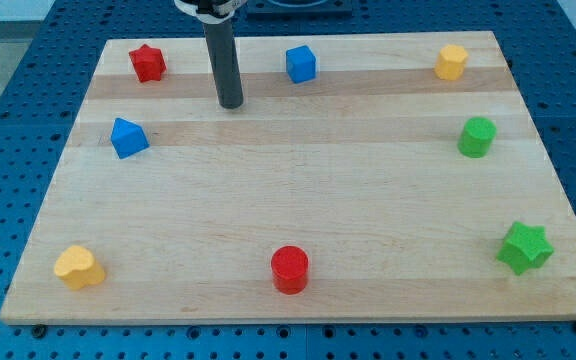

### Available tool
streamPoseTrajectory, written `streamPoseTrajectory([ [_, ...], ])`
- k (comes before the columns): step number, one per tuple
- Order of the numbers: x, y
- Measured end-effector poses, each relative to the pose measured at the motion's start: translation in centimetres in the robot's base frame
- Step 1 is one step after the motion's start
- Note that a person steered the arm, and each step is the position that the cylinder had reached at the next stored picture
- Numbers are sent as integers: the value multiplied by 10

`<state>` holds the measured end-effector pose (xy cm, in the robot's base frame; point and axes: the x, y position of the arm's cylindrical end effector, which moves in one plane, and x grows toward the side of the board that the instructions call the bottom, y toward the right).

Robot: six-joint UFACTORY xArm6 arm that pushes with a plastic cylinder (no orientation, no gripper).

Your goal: Push the blue cube down a bit

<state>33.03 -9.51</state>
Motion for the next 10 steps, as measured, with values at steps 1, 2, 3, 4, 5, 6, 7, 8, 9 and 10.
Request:
streamPoseTrajectory([
  [1, -7, 0],
  [2, -79, 2],
  [3, -92, 2],
  [4, -101, 40],
  [5, -111, 81],
  [6, -111, 87],
  [7, -107, 86],
  [8, -104, 86],
  [9, -97, 86],
  [10, -82, 86],
])
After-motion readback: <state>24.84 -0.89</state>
